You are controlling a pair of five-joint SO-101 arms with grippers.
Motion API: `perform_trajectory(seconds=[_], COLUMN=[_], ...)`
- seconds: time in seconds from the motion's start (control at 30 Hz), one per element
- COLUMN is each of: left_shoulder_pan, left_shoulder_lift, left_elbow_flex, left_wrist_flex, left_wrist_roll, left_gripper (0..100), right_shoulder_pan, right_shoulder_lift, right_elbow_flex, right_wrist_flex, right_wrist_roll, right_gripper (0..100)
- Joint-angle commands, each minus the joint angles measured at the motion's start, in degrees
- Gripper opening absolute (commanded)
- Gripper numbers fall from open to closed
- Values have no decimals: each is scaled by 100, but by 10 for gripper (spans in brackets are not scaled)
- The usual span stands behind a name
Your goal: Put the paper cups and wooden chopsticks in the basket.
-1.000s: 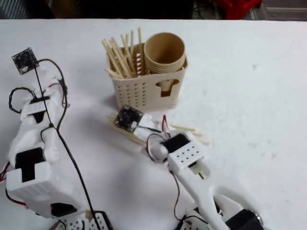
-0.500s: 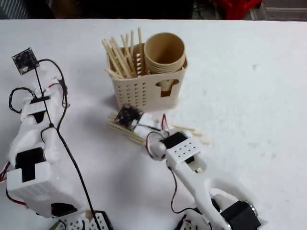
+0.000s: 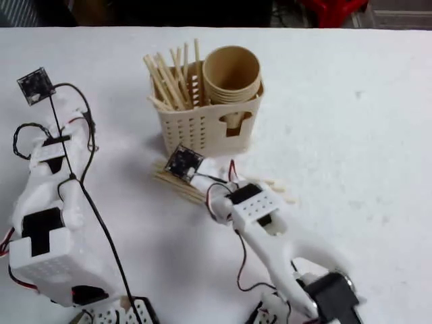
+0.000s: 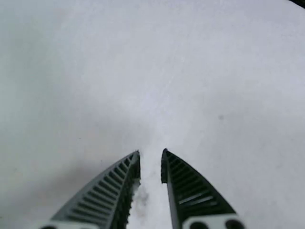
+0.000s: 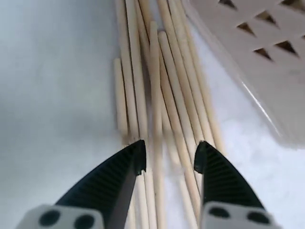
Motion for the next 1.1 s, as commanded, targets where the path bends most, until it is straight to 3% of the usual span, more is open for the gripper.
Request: perform_trajectory(seconds=[0.0, 0.1, 0.27, 0.8, 1.0, 1.07], left_shoulder_pan=[57, 57, 57, 57, 57, 57], left_shoulder_lift=[-92, -92, -92, -92, -92, -92], left_elbow_flex=[-176, -176, -176, -185, -185, -185], left_wrist_flex=[35, 35, 35, 35, 35, 35], left_wrist_roll=[-44, -44, -44, -44, -44, -44], left_gripper=[91, 91, 91, 91, 91, 91], right_shoulder_pan=[13, 66, 75, -92, 92, 180], right_shoulder_lift=[382, 602, 602, -743, 92, 470], right_elbow_flex=[-466, -615, -624, -149, -554, -712], right_wrist_flex=[-75, -66, -66, 462, 356, 286], right_wrist_roll=[167, 176, 141, 167, 123, 176], right_gripper=[173, 155, 10, 23, 175, 185])
